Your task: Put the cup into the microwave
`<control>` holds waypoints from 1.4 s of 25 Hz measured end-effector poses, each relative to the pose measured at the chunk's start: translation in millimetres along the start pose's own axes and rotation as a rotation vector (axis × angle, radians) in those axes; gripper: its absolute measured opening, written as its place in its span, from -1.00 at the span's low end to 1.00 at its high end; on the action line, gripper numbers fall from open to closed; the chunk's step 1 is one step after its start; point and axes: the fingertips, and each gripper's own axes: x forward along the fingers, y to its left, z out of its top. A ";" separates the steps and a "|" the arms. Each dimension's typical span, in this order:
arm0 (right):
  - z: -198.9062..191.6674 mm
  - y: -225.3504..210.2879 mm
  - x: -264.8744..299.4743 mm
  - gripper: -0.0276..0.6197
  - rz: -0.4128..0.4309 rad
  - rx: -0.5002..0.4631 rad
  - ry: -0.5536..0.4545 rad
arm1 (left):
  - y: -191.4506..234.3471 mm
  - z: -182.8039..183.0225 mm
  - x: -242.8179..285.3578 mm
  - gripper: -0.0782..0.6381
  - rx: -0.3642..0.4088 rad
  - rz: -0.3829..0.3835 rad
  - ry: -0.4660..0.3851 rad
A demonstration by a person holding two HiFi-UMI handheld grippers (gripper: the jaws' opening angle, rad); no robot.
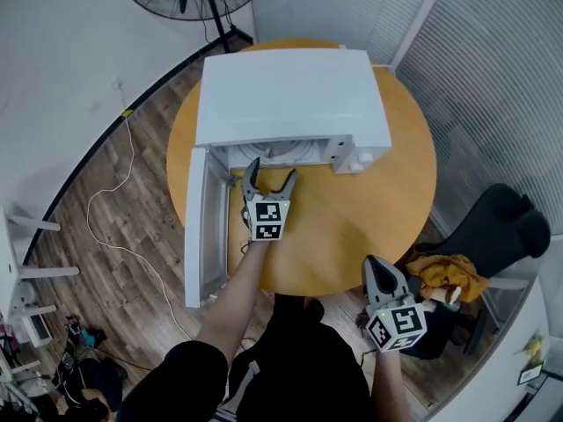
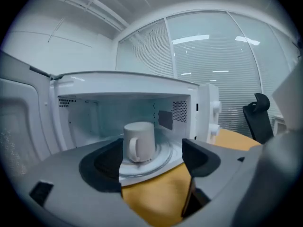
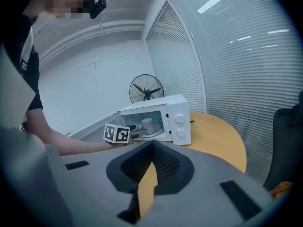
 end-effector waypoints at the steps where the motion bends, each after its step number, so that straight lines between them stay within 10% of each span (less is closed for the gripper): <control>1: -1.3 1.5 -5.6 -0.89 0.006 -0.002 -0.004 | -5.9 -0.2 -7.7 0.28 -0.002 -0.005 0.005; 24: -41.9 20.2 -147.2 -0.89 0.102 -0.058 -0.127 | -211.3 53.2 -242.9 -0.45 -0.039 -0.189 -0.064; 35: -43.8 28.9 -171.9 -0.89 0.151 -0.067 -0.171 | -240.8 101.3 -325.2 -0.71 -0.096 -0.214 -0.134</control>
